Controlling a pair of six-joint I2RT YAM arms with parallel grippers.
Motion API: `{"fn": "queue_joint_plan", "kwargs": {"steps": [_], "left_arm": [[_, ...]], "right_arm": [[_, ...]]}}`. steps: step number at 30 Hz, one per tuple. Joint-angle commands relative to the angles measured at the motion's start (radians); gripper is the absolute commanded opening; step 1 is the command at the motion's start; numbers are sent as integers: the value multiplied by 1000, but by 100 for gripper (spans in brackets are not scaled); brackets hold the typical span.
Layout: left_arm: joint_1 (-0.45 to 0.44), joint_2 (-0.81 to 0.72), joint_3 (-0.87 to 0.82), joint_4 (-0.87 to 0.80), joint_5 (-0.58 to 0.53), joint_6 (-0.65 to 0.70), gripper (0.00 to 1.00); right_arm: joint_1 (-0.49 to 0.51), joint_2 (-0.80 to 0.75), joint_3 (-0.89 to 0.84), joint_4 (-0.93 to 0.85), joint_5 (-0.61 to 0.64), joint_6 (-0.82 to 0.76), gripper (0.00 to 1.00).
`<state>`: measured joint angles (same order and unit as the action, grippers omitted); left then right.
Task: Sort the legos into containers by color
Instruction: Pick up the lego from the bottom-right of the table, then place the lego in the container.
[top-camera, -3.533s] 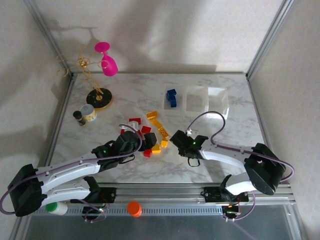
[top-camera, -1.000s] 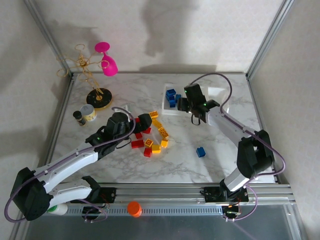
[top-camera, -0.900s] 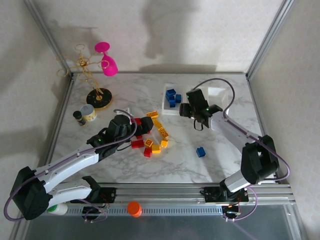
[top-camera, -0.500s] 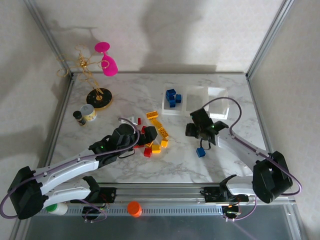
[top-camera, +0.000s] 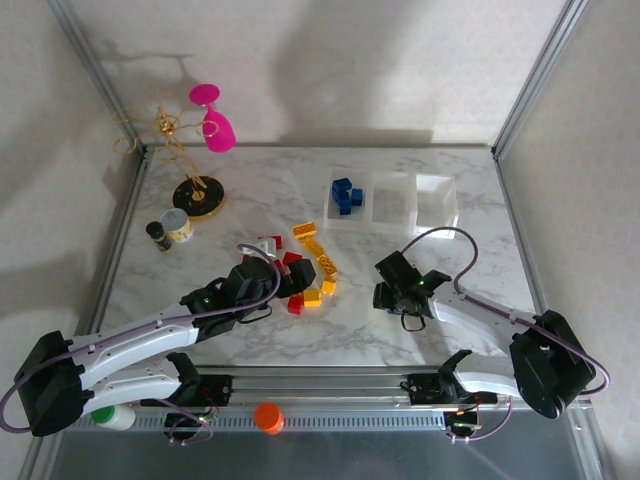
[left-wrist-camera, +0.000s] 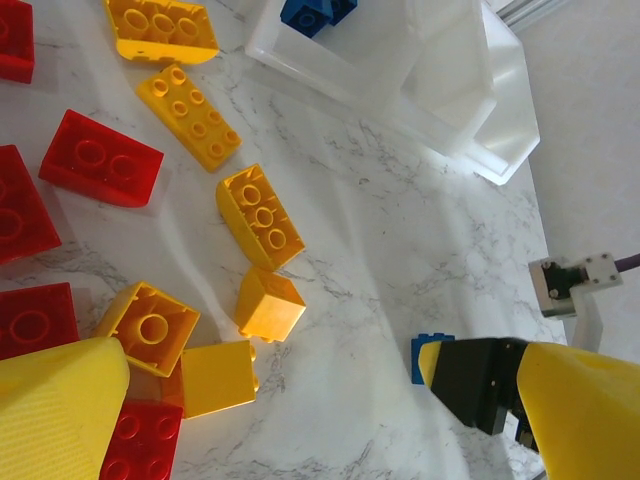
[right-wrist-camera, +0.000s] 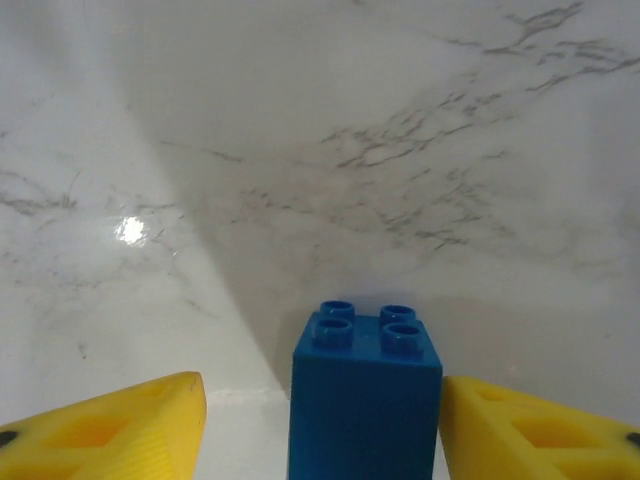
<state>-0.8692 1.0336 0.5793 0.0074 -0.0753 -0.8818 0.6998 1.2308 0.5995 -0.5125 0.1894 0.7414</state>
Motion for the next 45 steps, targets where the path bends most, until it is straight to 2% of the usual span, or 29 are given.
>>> {"fn": "queue_joint_plan", "kwargs": {"steps": [1,4,14,21,26,33,39,45], "left_arm": [[-10,-10,-7,16,-32,-9,100],[-10,-4,-3,15,-31,-8,100],[-11,-15,1,5,-42,3,100],[-3,-4,65,-41,-95,61,100],[31,14,110,-34,-93,106,100],[100,56,162,-20,-75,143,100],[166,72,169,-16,-47,156,100],[208,69,167,-20,-29,159,100]], "right_arm": [[30,29,3,-14,41,36,54],[31,52,12,-23,74,35,46],[41,62,82,-23,94,-1,28],[40,86,251,-20,118,-88,27],[24,225,451,12,178,-201,28],[-75,474,705,110,130,-314,28],[-126,699,924,125,131,-376,28],[-158,852,1089,102,118,-397,30]]}}
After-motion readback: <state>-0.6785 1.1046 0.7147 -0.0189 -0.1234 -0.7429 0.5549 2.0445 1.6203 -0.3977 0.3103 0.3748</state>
